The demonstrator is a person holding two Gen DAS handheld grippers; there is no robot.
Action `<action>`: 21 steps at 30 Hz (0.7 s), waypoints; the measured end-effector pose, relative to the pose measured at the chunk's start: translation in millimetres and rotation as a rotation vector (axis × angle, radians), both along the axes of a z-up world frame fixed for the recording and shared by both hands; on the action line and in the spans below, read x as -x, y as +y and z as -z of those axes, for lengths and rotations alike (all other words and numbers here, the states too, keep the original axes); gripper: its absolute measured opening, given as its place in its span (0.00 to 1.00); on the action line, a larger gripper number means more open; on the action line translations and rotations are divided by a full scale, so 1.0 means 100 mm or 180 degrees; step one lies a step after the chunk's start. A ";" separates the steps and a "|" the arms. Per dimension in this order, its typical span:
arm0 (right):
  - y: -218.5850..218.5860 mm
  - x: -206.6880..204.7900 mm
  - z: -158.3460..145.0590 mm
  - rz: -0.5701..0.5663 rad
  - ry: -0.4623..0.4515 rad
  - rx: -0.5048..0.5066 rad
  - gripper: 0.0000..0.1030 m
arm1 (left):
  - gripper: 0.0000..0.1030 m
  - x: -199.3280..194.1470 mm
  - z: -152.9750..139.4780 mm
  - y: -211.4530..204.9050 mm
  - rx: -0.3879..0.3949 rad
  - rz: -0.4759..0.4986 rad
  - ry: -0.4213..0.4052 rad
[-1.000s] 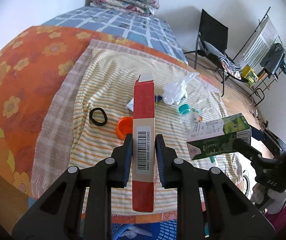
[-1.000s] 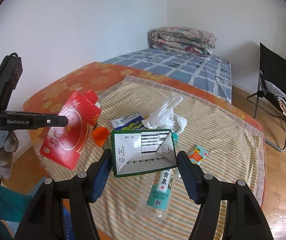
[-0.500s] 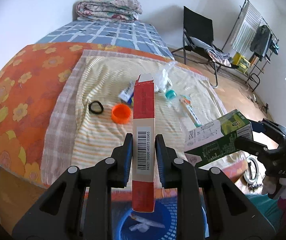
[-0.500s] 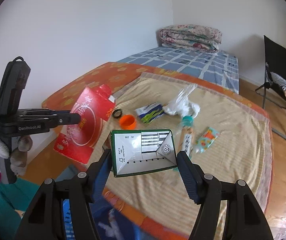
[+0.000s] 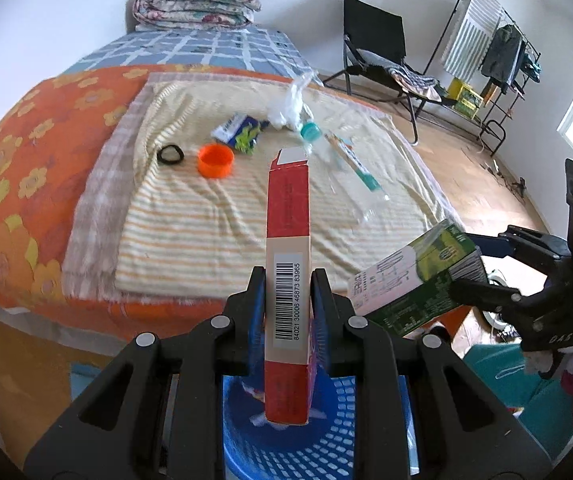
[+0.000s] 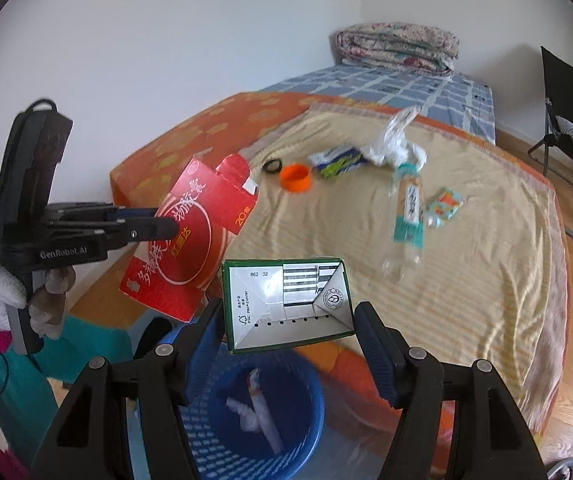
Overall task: Collect trash
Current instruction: 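Carry both items over the blue basket and open both grippers to drop them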
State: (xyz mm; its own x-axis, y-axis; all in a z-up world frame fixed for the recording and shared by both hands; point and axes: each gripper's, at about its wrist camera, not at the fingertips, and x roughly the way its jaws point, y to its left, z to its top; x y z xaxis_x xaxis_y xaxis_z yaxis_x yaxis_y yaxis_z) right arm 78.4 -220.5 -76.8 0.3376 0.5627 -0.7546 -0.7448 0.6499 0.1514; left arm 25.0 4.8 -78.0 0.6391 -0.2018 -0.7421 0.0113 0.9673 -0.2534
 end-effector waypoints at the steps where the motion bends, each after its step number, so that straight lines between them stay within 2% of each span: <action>1: 0.00 0.05 0.03 -0.0014 -0.0006 0.0030 0.66 | 0.21 0.03 0.03 -0.03 0.0005 0.0015 0.0016; 13: -0.02 0.37 0.56 -0.0101 0.0256 0.0270 0.66 | 0.21 0.33 0.29 -0.24 0.0047 0.0124 0.0147; 21: 0.00 0.46 0.77 -0.0115 0.0342 0.0386 0.66 | 0.21 0.45 0.47 -0.31 0.0046 0.0152 0.0266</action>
State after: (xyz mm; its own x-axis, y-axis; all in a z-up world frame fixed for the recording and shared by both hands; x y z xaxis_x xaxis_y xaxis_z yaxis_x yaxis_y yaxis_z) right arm 32.7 -220.1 -153.7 0.2325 0.4756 -0.8484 -0.7519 0.6412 0.1534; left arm -19.9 -25.9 -124.5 0.5646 -0.2415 -0.7892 0.0356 0.9625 -0.2691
